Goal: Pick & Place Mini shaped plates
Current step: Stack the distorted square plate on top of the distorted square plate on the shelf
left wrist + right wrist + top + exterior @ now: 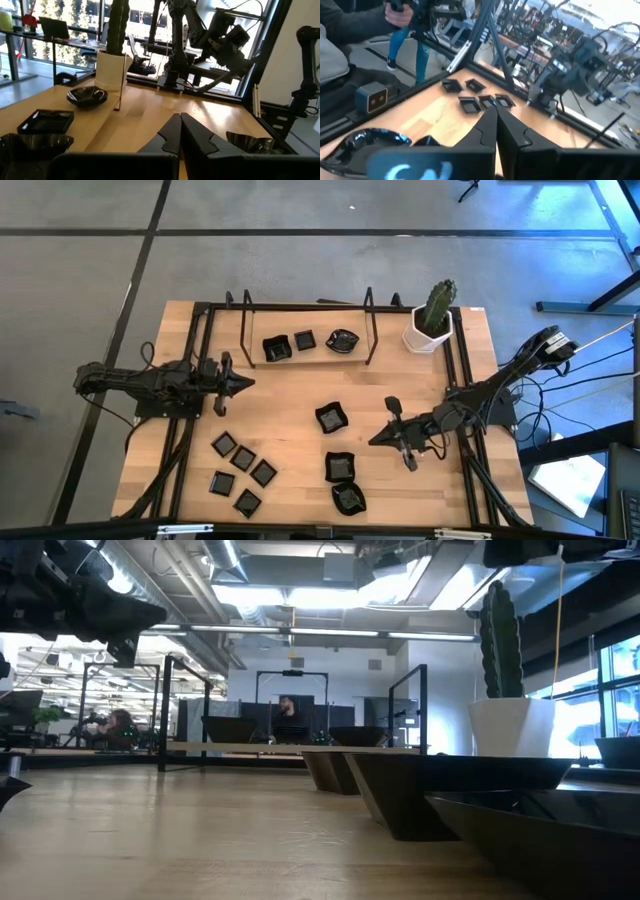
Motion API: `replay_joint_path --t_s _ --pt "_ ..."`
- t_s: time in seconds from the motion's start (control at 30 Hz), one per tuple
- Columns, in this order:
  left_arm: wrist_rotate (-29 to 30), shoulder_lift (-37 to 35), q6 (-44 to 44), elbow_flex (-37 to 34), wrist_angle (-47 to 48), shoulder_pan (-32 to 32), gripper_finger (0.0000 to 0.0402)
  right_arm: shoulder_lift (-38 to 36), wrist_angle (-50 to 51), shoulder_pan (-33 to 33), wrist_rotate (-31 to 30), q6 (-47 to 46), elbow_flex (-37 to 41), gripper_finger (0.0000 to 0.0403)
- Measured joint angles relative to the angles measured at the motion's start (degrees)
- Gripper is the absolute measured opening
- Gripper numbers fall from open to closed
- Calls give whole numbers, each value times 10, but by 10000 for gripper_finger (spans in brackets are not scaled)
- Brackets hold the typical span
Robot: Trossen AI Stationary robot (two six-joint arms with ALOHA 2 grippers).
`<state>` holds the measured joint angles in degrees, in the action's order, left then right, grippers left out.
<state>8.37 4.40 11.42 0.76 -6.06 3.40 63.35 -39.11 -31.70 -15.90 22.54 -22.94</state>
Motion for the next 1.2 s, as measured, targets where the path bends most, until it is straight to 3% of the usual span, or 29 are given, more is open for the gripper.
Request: replay_joint_path --t_s 0.2,0.37,0.43,0.57,0.67,0.73,0.83,1.2 --pt "9 0 -15 3 -6 0 6 1 40 2 1 3 0 9" --pt "23 0 -24 3 -17 0 3 1 12 19 137 22 0 3" --pt "20 0 -23 3 -17 0 2 1 -9 33 161 17 0 4" --pt "21 0 -16 3 -16 0 4 1 -9 69 89 -42 0 5" --pt "8 0 -1 -2 -13 0 6 1 66 90 -4 -97 -1 5" --pt "-1 0 0 -2 -6 0 4 1 133 101 -34 -100 -1 5" --pt "-5 0 0 -2 -1 0 2 1 183 112 -36 -108 -1 5" --pt "11 0 -5 -2 -2 0 3 1 213 118 -35 -148 -1 6"
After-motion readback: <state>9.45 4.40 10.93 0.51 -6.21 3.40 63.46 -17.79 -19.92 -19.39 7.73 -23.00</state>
